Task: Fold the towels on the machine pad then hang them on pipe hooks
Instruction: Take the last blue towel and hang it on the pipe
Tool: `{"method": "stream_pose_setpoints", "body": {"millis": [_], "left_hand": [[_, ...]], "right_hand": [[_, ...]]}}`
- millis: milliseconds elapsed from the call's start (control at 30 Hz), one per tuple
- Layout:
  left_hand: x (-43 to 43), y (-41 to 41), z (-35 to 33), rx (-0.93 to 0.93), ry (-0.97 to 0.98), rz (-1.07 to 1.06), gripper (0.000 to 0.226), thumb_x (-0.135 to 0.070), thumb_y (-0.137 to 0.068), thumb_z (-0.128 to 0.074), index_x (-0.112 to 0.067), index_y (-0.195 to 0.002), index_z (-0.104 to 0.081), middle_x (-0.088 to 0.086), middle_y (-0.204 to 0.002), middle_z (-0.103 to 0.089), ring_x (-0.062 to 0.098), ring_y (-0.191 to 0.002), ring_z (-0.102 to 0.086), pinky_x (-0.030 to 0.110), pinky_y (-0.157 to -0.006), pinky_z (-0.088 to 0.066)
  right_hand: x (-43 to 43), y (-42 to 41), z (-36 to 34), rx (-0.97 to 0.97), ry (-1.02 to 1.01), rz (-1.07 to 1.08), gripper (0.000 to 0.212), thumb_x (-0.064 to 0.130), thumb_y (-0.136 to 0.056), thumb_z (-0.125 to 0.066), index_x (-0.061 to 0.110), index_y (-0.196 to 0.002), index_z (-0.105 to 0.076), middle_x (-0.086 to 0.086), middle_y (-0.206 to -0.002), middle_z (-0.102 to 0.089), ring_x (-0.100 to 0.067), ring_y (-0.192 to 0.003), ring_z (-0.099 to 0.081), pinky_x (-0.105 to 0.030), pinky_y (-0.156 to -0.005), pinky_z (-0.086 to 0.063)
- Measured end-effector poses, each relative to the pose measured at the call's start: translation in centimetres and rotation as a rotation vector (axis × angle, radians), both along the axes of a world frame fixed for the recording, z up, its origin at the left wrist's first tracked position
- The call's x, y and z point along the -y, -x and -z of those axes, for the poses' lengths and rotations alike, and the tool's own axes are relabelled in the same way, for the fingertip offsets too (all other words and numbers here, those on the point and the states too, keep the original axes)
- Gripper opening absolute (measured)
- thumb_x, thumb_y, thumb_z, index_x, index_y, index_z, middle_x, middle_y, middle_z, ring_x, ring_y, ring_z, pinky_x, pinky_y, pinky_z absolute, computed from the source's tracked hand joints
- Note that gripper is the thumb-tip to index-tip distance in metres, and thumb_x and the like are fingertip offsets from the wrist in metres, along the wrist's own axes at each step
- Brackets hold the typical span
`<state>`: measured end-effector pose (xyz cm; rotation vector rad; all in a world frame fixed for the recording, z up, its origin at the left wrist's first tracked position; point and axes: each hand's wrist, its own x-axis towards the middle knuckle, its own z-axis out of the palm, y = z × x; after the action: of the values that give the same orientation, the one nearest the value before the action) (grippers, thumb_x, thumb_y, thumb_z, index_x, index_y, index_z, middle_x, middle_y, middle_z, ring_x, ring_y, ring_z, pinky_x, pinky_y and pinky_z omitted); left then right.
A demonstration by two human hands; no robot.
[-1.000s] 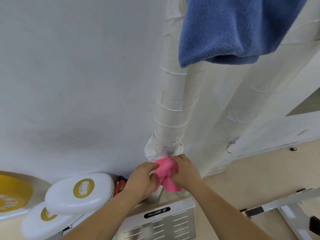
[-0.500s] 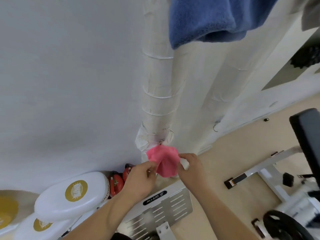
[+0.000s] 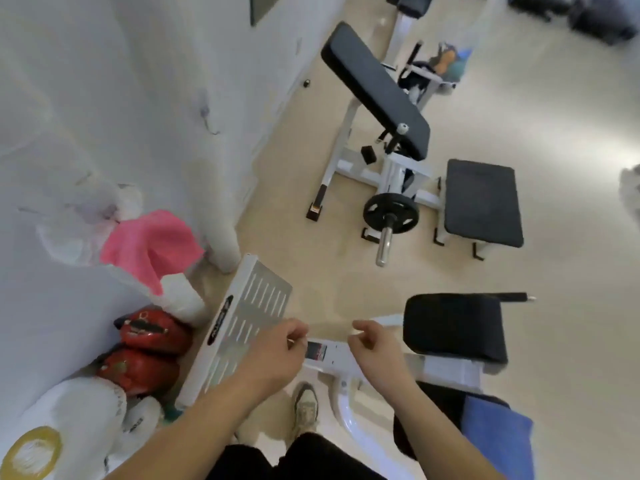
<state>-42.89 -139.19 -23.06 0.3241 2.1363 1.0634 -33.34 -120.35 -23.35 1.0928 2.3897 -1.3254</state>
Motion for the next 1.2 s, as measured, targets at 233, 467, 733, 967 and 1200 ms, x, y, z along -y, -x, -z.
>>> {"method": "stream_pose_setpoints", "body": {"millis": [233,467,733,967,1200], "left_hand": [[-9.8,-9.9,-0.7,0.057,-0.009,0.364,0.027,-0.025,-0.104,-0.054,-0.027,-0.129,-0.065,-0.017,-0.117,-0.063,0.005,-0.108,-0.060,0.019,-0.095,-0.046],[-20.6,-20.0,1.8,0.114,0.042,0.476,0.028,-0.023,-0.102,-0.056,-0.031,-0.127,-0.064,-0.017,-0.113,-0.064,-0.002,-0.100,-0.060,0.012,-0.083,-0.045],[-26.6,-26.9,6.1,0.213,0.241,0.508,0.013,-0.019,-0.094,-0.059,-0.027,-0.094,-0.049,0.001,-0.099,-0.058,0.014,-0.089,-0.050,0.029,-0.083,-0.047],[-30.0,-28.7,8.9,0.519,0.244,0.191,0.045,-0.016,-0.099,-0.064,-0.018,-0.140,-0.046,0.000,-0.126,-0.065,0.015,-0.110,-0.061,0.027,-0.087,-0.051],[-32.3,-30.3,8.6,0.597,0.165,0.091,0.019,-0.019,-0.088,-0.076,-0.018,-0.107,-0.071,0.006,-0.109,-0.077,0.025,-0.097,-0.074,0.046,-0.086,-0.064]], "right_hand": [[-7.2,-13.6,1.3,0.038,-0.058,0.271,0.027,0.027,-0.101,-0.059,0.022,-0.127,-0.066,0.011,-0.109,-0.071,-0.004,-0.097,-0.064,-0.022,-0.089,-0.052],[-15.8,-25.0,4.3,0.099,-0.134,0.409,0.021,0.022,-0.100,-0.055,0.026,-0.112,-0.071,0.006,-0.104,-0.070,-0.019,-0.099,-0.067,-0.022,-0.082,-0.046],[-20.7,-32.8,6.7,0.297,0.034,0.257,0.052,0.033,-0.103,-0.054,0.022,-0.153,-0.043,-0.002,-0.159,-0.044,-0.024,-0.140,-0.049,-0.034,-0.113,-0.040],[-23.2,-35.2,7.9,0.206,0.167,0.289,0.056,0.033,-0.099,-0.059,0.030,-0.152,-0.041,0.006,-0.161,-0.039,-0.017,-0.144,-0.042,-0.036,-0.117,-0.038],[-23.8,-36.3,7.8,0.074,0.337,0.480,0.047,0.023,-0.103,-0.056,0.021,-0.149,-0.048,0.006,-0.146,-0.049,-0.011,-0.126,-0.049,-0.017,-0.093,-0.044]]}}
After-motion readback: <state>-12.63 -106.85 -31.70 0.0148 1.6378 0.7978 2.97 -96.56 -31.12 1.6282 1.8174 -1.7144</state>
